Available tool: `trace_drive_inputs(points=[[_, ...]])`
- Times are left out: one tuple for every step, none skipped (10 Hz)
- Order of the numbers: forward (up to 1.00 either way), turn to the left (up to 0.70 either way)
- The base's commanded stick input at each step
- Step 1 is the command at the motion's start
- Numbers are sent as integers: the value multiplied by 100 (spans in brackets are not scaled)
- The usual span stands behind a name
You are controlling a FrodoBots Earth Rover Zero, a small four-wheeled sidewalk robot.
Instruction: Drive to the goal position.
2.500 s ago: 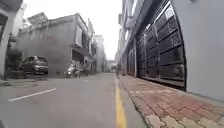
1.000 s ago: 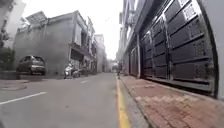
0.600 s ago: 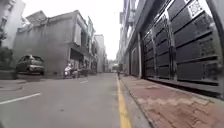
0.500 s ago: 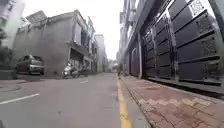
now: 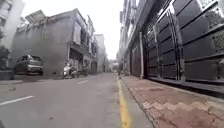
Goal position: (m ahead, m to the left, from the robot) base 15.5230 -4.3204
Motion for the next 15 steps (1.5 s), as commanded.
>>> trace_drive_inputs(points=[[50, 0], [50, -11], [50, -40], [50, -32], [50, 0], [50, 0], [50, 0], [50, 0], [50, 0], [50, 0], [50, 0], [50, 0], [50, 0], [50, 0], [50, 0]])
